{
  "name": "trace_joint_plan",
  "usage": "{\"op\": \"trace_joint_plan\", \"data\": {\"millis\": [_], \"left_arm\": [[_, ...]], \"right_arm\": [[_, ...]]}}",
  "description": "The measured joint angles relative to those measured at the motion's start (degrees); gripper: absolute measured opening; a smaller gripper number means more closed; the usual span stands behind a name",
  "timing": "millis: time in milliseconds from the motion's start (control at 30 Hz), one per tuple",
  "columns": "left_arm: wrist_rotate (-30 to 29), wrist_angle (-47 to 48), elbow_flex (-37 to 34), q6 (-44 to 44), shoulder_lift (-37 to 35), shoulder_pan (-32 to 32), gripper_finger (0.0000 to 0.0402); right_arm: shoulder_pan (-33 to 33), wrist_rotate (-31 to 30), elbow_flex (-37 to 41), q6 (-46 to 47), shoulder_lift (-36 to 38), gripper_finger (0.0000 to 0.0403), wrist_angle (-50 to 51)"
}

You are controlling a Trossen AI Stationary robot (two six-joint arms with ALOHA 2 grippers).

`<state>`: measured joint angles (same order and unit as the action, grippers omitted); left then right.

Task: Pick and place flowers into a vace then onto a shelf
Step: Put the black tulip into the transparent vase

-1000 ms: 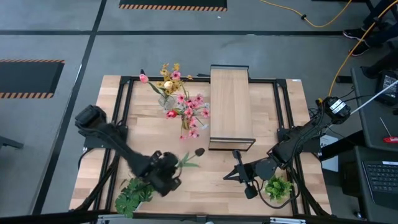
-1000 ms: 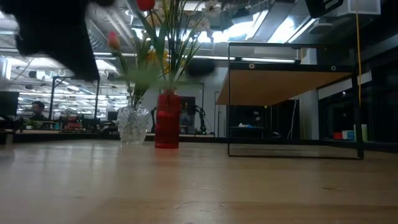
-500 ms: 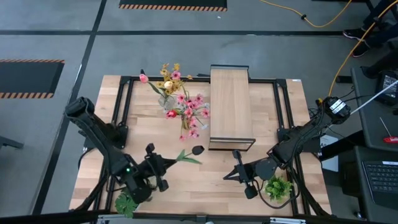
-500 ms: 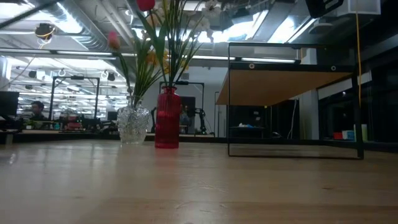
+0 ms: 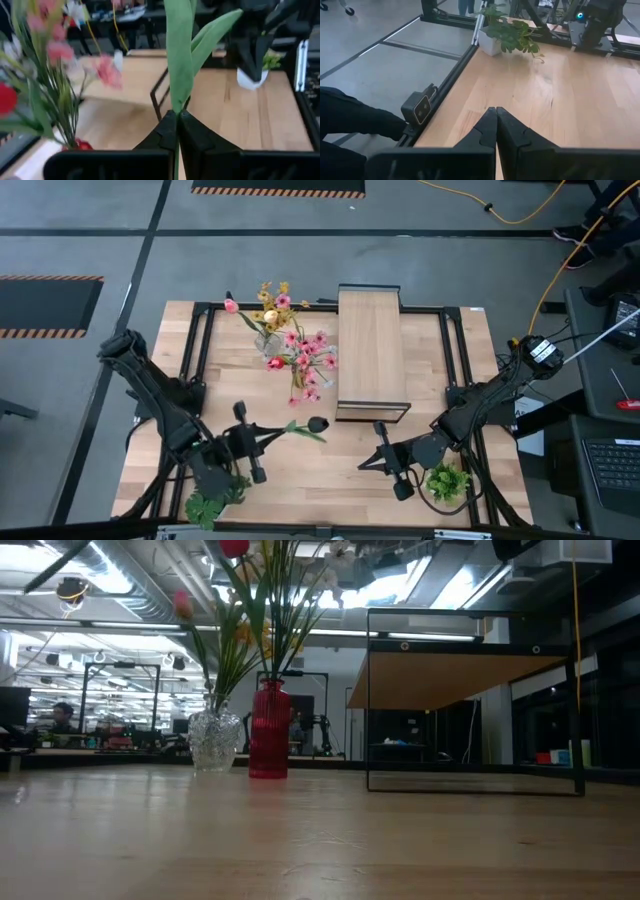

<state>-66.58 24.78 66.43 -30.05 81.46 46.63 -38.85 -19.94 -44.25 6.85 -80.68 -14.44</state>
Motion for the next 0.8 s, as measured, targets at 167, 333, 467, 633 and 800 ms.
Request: {"op": "trace_joint_plan", "data": {"millis": [167, 333, 467, 633, 800], "left_arm": [[-2.2, -8.6, 0.0, 13.4, -2.5, 0.0, 0.0003], [-7.0, -11.8, -0.3, 21.7, -6.2, -0.9, 0.0003], [-7.5, -12.2, -4.3, 21.2, -10.9, -2.1, 0.0003], [-5.9, -18.4, -12.0, 24.6, -16.4, -3.8, 0.0003], [5.2, -35.1, -20.6, 38.2, -23.1, -7.4, 0.0003]], "right_arm": [[0.0, 0.0, 0.0, 0.0, 0.0, 0.0005, 0.0], [0.0, 0.0, 0.0, -0.4, 0.0, 0.0005, 0.0], [0.0, 0.0, 0.0, -1.3, 0.0, 0.0005, -0.1], [0.0, 0.0, 0.0, -1.9, 0.0, 0.0005, -0.1], [0.0, 0.0, 0.0, -4.2, 0.0, 0.0005, -0.1]]}}
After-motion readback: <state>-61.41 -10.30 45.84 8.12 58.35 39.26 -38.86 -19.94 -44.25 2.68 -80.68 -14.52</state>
